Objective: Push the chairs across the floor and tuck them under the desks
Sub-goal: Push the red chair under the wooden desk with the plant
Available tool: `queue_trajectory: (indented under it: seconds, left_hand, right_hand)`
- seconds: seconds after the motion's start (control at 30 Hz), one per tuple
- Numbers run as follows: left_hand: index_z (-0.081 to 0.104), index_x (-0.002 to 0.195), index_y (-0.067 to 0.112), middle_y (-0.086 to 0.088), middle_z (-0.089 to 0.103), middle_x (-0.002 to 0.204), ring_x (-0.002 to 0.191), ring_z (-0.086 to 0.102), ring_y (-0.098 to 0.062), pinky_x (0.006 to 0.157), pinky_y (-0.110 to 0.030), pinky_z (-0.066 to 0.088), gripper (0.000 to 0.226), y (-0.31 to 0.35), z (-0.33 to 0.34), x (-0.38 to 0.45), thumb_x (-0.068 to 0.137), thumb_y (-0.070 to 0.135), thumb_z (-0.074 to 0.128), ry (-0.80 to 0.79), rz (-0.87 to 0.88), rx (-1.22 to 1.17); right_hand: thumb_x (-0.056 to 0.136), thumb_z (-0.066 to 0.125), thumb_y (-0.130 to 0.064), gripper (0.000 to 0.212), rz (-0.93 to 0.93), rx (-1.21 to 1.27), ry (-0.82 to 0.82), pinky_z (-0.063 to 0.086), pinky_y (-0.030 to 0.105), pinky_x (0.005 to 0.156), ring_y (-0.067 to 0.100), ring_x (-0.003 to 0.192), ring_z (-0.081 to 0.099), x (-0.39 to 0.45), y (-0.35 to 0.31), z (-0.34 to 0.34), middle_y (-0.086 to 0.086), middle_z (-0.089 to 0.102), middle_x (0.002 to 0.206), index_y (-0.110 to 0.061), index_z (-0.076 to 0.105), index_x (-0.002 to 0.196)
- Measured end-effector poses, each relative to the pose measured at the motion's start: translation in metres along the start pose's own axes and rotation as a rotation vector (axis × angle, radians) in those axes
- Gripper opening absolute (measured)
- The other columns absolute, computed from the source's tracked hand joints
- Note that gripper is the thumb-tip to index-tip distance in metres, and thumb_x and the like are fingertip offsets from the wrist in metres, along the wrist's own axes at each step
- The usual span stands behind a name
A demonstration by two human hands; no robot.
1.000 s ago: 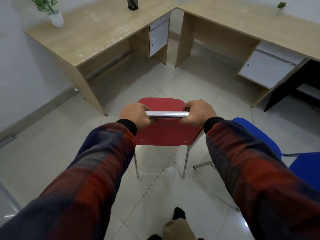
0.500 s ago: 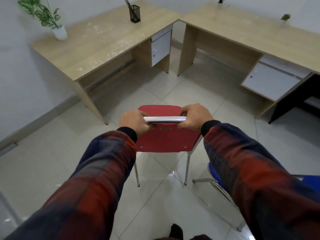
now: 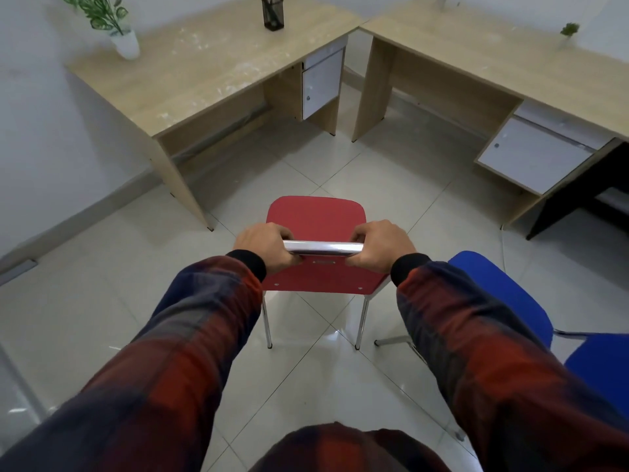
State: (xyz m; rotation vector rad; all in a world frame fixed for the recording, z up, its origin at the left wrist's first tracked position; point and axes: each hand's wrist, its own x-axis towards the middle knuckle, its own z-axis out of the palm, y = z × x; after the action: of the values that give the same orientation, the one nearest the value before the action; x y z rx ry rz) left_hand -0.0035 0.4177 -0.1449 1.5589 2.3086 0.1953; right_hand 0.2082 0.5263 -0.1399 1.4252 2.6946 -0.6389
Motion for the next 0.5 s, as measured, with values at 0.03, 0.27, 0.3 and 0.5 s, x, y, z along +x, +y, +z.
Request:
queue_trajectory:
  seconds: [0.03,0.27,0.3,0.5]
  left_hand:
    - [0.072,0.098,0.033,0.013,0.067,0.082,0.077,0.060,-0.014,0.066,-0.027,0.049,0.033,-0.003,0.003,-0.004,0.073,0.053,0.068,-0.036,-0.001,0.001]
    - [0.071,0.104,0.026,0.007,0.067,0.083,0.073,0.061,-0.014,0.066,-0.027,0.052,0.025,-0.009,0.019,-0.027,0.081,0.032,0.063,-0.147,-0.016,0.094]
    - [0.070,0.103,0.022,0.004,0.066,0.082,0.071,0.061,-0.016,0.065,-0.028,0.053,0.023,-0.004,0.020,-0.026,0.083,0.029,0.062,-0.146,0.006,0.151]
    - [0.069,0.093,0.020,0.004,0.062,0.072,0.064,0.058,-0.016,0.060,-0.028,0.050,0.024,0.012,0.024,-0.017,0.078,0.037,0.062,-0.146,0.123,0.241]
  right_hand:
    - [0.065,0.074,-0.045,0.028,0.006,-0.006,-0.002,0.043,0.026,0.066,0.016,0.075,0.061,-0.006,-0.002,0.006,-0.010,0.067,0.080,-0.031,0.071,0.089]
    - [0.068,0.066,-0.050,0.027,0.054,-0.024,-0.004,0.049,0.029,0.066,0.015,0.074,0.060,-0.039,-0.017,0.038,-0.013,0.064,0.078,-0.030,0.068,0.086]
    - [0.071,0.066,-0.048,0.023,0.063,-0.034,-0.009,0.049,0.029,0.067,0.016,0.075,0.060,-0.040,-0.019,0.039,-0.012,0.064,0.080,-0.030,0.066,0.086]
    - [0.077,0.062,-0.058,0.034,0.030,-0.101,0.042,0.052,0.030,0.068,0.017,0.074,0.062,-0.043,-0.018,0.048,-0.010,0.066,0.079,-0.029,0.064,0.094]
